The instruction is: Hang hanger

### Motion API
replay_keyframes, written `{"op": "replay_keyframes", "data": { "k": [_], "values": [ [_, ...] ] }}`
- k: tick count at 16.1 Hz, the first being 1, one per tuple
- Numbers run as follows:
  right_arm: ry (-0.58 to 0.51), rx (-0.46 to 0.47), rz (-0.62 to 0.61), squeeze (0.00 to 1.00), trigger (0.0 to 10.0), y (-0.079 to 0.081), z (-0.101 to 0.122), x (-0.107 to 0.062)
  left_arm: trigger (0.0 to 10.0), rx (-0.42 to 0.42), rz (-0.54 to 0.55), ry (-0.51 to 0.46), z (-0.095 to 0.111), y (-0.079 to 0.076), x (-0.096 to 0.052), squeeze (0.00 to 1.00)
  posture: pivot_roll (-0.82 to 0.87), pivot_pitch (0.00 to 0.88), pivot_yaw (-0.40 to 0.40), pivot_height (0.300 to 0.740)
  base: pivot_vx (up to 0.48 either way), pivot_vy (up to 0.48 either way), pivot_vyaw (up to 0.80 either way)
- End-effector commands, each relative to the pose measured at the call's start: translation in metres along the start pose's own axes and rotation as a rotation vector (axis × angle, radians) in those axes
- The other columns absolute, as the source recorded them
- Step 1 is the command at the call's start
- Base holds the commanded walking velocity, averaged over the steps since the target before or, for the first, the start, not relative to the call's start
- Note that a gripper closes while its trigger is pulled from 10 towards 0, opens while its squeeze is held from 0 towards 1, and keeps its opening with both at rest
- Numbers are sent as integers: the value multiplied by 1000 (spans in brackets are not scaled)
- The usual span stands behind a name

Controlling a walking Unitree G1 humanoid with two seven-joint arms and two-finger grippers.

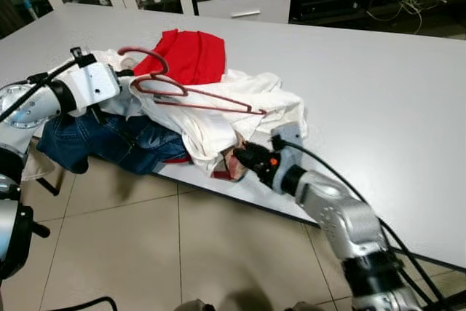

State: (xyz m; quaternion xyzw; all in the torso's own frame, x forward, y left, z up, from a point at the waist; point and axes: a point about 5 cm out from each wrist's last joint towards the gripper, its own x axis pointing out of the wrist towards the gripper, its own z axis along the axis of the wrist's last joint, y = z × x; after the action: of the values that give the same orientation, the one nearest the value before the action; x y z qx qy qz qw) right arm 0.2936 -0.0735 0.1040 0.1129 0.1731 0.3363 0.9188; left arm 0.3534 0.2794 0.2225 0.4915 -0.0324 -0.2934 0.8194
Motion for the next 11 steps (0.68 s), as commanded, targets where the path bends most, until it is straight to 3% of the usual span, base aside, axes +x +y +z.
{"op": "replay_keyframes", "data": {
  "k": [1,8,10,11],
  "values": [
    [3,-5,8,0,10000,6,3,8,0,-4,21,-10,1,3,-2,0,-117,31,123,740,0,0,0],
    [33,-41,13,0,10000,28,6,40,0,-31,17,-68,8,-6,9,0,-110,34,140,740,0,0,0],
    [74,-56,-6,0,10000,29,0,44,0,-36,14,-75,8,-8,9,0,-107,34,139,740,0,0,0],
    [114,-48,-69,0,10000,21,-7,46,0,-40,15,-81,9,-9,10,0,-101,32,138,740,0,0,0]
  ]
}}
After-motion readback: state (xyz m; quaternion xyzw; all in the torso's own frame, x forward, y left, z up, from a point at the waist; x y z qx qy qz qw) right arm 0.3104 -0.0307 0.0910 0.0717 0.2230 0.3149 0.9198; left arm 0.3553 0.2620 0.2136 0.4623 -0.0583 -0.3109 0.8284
